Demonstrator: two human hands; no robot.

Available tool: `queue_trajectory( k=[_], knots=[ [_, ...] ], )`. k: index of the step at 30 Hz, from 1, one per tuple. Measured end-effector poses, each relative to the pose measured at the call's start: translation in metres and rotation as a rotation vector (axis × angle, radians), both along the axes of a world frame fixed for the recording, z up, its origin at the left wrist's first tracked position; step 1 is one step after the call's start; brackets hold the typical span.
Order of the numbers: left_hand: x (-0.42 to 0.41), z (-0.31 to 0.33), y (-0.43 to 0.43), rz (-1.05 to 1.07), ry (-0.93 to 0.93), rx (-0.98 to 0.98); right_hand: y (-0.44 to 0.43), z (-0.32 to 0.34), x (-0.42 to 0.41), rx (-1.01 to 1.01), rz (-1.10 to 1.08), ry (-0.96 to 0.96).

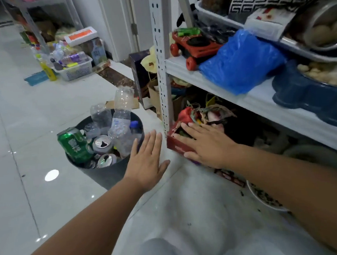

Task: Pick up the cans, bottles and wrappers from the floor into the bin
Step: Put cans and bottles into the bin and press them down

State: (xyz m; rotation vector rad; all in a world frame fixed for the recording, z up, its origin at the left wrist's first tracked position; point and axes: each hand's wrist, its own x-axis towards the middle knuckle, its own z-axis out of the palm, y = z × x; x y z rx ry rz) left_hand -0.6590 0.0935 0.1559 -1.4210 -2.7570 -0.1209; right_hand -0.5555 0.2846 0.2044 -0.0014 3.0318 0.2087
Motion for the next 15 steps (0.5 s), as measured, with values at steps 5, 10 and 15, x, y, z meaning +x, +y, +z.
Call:
queue_trajectory(
  k=[5, 10, 15],
  knots=[
    [0.055, -0.063, 0.041, -0.152, -0.082, -0.052, 0.026, -0.076, 0.072, -0.017, -0.077, -0.042],
    [0.105, -0.116, 0.071, -0.275, -0.162, -0.151, 0.031, -0.145, 0.154, -0.091, -0.192, -0.14],
    [0.135, -0.166, 0.108, -0.37, -0.233, -0.215, 0.03, -0.212, 0.22, -0.259, -0.368, -0.246]
  ],
)
